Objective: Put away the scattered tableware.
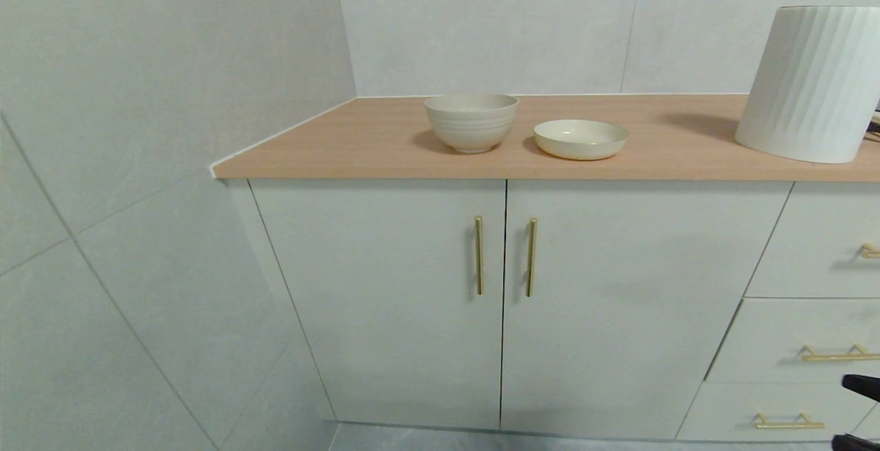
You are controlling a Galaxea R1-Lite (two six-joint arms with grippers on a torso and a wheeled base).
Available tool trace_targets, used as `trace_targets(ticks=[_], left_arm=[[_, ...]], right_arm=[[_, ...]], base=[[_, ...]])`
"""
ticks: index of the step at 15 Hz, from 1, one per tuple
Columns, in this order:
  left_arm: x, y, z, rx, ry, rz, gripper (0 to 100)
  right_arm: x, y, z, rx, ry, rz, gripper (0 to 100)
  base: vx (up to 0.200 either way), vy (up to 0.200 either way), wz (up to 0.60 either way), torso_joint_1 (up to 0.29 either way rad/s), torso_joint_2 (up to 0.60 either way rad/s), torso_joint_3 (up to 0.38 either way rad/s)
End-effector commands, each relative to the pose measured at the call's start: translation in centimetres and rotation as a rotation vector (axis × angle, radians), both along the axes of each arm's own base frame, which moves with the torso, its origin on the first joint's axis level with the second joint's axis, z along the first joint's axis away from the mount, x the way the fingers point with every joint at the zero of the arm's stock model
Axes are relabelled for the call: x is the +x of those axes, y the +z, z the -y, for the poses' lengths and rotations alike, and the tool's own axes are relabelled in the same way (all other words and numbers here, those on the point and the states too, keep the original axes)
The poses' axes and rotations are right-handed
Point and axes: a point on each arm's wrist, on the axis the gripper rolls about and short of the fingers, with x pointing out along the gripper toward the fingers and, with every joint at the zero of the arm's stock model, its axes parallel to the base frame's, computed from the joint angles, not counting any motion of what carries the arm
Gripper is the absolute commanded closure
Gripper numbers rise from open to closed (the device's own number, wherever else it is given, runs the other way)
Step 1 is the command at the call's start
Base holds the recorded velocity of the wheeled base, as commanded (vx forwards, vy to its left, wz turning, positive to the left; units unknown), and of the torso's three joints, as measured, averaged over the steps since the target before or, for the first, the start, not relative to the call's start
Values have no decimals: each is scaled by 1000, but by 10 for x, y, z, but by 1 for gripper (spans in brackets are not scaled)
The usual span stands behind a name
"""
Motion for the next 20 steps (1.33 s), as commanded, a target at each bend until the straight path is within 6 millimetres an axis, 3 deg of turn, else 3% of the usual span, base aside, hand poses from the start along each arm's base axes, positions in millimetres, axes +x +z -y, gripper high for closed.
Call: trace_targets(ticks=[1,4,8,13,18,20], left_arm=[[0,0,0,0,1,0,0],[0,0,0,0,2,0,0],[0,0,0,0,1,0,0],[0,0,0,0,1,0,0],[0,0,0,0,1,0,0],[0,0,0,0,1,0,0]], right_arm=[[52,0,-25,-7,163,-148,0],[102,4,-55,-33,228,-177,0],[172,-21,-110,-108,184,-182,0],[220,-32,-146,-80,169,-132,0],[236,-29,-154,-33,105,-73,0],[244,-38,-158,-35,73,-53,0]], base=[[0,0,0,0,0,0],[0,0,0,0,0,0],[0,0,0,0,0,0],[0,0,0,0,0,0],[0,0,0,0,0,0],[0,0,0,0,0,0]])
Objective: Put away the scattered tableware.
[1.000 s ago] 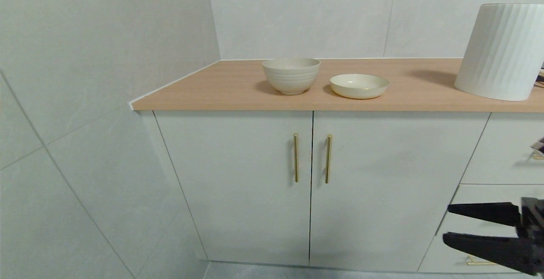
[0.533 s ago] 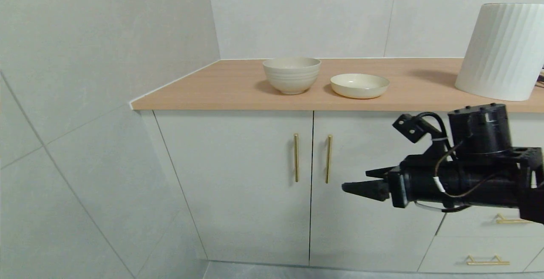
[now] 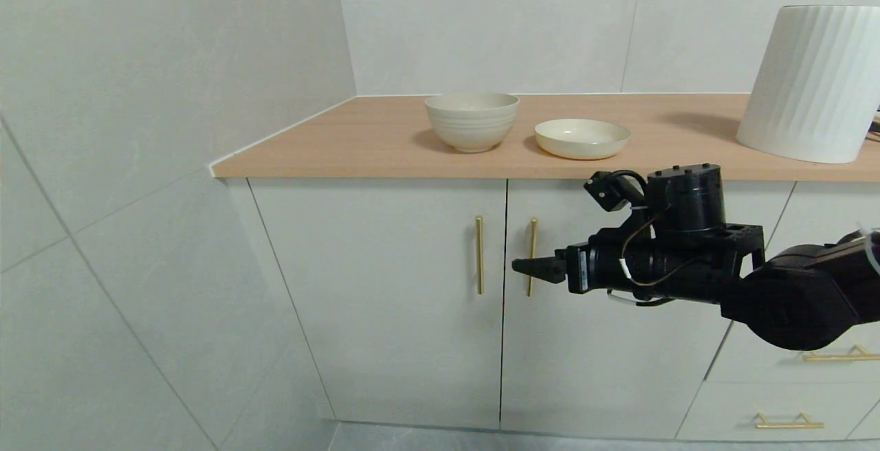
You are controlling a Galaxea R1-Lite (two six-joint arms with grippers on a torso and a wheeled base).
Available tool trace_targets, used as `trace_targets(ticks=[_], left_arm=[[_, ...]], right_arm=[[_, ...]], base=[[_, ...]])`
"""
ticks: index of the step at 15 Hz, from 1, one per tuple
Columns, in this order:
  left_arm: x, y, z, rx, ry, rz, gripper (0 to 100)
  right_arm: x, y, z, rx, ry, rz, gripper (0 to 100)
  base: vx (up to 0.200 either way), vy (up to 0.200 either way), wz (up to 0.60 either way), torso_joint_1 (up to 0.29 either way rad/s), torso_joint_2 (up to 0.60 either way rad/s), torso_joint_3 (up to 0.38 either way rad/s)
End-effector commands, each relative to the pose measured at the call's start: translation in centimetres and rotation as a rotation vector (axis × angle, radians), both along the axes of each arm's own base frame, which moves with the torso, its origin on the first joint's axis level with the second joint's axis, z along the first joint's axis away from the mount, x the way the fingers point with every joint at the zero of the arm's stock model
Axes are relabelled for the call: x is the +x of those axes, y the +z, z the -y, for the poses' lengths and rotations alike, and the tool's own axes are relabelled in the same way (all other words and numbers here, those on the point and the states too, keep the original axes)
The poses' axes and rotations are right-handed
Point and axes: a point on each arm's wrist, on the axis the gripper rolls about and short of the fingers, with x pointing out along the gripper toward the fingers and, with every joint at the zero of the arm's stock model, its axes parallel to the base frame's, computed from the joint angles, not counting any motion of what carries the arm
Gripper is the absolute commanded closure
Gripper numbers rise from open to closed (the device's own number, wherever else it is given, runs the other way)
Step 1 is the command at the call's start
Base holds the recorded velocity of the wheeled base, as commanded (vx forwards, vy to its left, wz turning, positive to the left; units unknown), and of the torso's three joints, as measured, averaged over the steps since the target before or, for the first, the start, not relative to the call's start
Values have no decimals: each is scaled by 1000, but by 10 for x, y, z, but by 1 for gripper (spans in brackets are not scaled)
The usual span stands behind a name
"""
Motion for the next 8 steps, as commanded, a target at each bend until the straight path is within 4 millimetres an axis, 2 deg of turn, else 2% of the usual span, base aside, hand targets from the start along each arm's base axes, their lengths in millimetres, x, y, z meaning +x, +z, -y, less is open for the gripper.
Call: trace_targets(ticks=[1,8], left_arm=[[0,0,0,0,1,0,0],[0,0,0,0,1,0,0]], right_arm=[[10,-15,-6,-2,-15,-9,0],[27,-38,-15,69,-41,-14,0]], base=[[0,0,0,0,0,0],[0,0,0,0,0,0]])
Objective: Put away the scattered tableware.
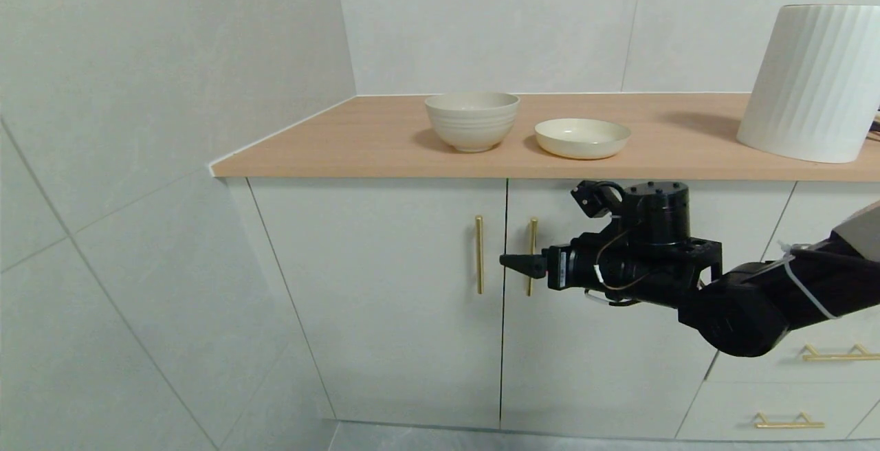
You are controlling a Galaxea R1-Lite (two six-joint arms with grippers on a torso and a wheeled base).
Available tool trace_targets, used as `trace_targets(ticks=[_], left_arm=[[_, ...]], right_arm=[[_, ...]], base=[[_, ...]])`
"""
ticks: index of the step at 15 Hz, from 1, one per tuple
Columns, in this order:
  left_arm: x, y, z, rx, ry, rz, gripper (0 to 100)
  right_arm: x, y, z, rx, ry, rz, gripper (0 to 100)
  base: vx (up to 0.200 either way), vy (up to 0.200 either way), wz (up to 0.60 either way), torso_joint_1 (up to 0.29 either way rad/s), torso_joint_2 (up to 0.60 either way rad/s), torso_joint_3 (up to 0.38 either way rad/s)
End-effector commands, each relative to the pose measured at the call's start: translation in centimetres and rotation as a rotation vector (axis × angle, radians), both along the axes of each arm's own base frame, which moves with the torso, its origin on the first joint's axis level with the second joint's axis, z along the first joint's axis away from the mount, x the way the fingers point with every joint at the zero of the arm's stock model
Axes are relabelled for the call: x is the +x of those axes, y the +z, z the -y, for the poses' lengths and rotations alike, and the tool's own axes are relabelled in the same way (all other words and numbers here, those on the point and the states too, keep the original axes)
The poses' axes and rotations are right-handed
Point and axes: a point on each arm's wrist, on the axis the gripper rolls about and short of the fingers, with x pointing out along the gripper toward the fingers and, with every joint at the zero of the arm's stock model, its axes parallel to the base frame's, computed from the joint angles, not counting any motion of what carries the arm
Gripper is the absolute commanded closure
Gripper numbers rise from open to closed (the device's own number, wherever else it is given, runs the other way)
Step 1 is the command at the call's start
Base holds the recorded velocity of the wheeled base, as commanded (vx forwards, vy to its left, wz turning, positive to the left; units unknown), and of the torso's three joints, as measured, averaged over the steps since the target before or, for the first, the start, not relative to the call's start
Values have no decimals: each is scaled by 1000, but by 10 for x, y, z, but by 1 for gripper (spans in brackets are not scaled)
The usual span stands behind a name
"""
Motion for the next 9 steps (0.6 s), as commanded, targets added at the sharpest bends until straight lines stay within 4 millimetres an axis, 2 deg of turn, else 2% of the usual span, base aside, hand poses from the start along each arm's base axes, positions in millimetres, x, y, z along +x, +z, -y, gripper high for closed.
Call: trace_targets(ticks=[1,9], left_arm=[[0,0,0,0,1,0,0],[0,0,0,0,1,0,0]], right_arm=[[5,-11,-3,-2,-1,-25,0],[15,-21,-8,50,-28,-33,0]], base=[[0,0,0,0,0,0],[0,0,0,0,0,0]])
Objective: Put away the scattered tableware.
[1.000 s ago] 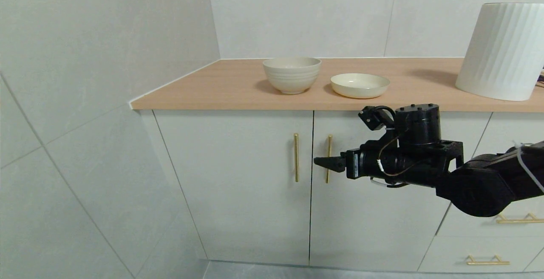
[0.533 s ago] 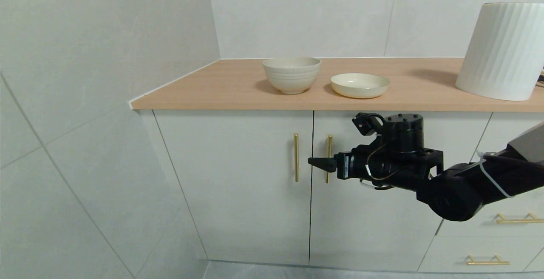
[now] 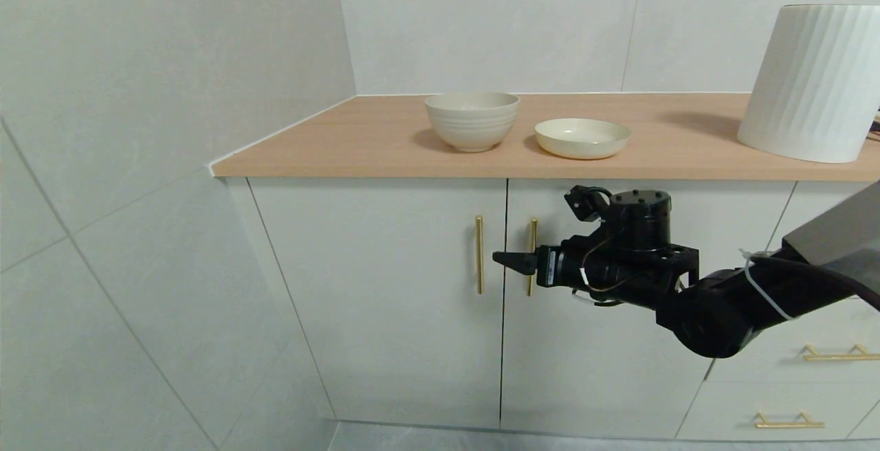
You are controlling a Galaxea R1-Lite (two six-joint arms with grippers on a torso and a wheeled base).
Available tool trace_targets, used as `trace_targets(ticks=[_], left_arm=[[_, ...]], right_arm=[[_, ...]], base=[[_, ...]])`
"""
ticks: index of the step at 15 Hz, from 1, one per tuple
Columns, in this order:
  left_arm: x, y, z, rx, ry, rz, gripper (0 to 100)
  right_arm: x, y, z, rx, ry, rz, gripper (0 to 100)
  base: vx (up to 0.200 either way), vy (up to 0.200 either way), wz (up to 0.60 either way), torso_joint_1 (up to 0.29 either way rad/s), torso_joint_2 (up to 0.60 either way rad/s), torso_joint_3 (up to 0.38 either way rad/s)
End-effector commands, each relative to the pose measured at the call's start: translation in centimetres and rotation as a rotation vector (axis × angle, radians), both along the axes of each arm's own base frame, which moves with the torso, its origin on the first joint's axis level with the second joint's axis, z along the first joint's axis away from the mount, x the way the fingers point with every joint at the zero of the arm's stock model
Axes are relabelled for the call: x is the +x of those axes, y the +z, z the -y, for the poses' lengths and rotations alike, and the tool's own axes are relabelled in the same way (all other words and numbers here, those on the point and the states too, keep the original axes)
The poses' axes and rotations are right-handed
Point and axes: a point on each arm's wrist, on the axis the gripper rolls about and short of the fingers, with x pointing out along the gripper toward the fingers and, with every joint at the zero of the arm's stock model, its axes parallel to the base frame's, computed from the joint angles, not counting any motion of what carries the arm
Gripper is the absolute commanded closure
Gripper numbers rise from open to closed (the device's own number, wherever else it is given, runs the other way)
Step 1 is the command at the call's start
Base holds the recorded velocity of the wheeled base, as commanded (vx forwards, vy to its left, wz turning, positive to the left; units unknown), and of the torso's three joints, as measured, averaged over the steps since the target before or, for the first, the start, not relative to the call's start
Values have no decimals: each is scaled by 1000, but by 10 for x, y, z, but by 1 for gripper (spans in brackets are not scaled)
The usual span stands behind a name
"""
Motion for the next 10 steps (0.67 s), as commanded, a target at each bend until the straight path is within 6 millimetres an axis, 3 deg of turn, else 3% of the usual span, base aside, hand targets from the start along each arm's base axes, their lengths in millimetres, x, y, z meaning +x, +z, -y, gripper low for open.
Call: trace_targets(ticks=[1,10], left_arm=[[0,0,0,0,1,0,0],[0,0,0,0,1,-2,0]], right_arm=[[2,-7,-1,-7,-2,-15,0],[1,-13,-13,61,12,-9,0]], base=[[0,0,0,0,0,0],[0,0,0,0,0,0]])
